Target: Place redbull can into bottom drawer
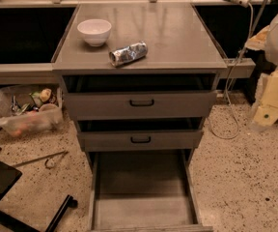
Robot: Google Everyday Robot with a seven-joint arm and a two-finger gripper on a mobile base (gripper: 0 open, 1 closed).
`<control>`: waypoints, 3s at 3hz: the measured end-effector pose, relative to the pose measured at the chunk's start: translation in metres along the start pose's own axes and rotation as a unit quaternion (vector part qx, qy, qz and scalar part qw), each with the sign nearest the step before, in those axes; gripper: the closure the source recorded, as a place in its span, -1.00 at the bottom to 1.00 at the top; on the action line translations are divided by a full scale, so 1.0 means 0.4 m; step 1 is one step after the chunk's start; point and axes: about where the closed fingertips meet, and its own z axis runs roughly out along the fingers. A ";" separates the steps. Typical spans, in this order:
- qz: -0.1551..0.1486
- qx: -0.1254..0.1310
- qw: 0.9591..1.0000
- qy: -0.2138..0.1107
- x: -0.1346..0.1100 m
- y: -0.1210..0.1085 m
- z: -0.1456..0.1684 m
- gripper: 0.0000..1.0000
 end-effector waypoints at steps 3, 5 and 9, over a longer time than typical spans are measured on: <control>-0.044 0.007 0.998 -0.032 -0.129 -0.178 0.128 -1.00; -0.076 0.007 0.992 -0.104 -0.289 -0.314 0.252 -1.00; -0.149 -0.028 0.975 -0.162 -0.501 -0.369 0.405 -1.00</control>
Offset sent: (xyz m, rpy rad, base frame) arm 0.0873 0.0358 -0.0343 0.0227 0.0194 0.0880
